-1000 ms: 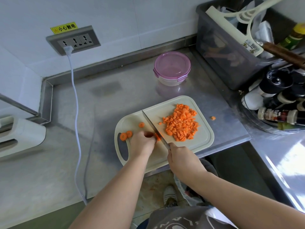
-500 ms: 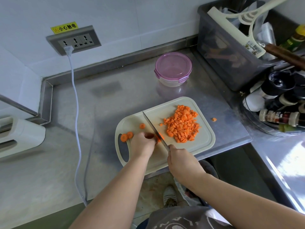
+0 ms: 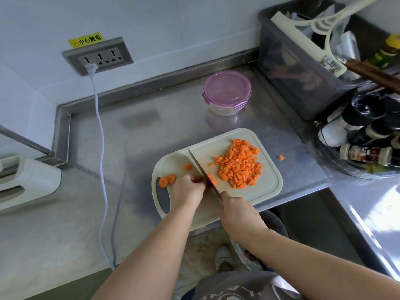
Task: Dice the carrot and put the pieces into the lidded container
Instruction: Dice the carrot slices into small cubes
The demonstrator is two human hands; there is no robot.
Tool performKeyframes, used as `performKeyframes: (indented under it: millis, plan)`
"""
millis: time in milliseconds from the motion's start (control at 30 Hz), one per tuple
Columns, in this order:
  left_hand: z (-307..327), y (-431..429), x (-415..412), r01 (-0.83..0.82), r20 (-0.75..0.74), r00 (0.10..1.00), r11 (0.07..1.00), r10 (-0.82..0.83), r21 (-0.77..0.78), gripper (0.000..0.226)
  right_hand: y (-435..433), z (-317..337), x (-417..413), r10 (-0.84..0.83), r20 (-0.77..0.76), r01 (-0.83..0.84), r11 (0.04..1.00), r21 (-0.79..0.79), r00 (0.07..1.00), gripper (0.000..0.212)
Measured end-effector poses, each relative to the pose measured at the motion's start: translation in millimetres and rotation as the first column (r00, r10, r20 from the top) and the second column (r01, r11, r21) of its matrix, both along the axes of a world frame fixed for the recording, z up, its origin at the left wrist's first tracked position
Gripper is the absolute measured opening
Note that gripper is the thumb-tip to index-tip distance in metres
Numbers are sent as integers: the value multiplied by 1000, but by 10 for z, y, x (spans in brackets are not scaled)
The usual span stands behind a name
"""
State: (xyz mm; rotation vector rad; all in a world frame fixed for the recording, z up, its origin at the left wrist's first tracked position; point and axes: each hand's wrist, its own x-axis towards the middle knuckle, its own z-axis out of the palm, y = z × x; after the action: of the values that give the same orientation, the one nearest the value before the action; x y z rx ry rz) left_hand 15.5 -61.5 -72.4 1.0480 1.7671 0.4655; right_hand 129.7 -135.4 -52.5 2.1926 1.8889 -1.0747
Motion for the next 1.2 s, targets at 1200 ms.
performKeyframes:
  millis: [1200]
  plan:
    - [292, -249, -38, 648, -622, 581, 761, -524, -35, 27, -92, 417, 557, -171, -165, 198, 967, 162, 971, 30]
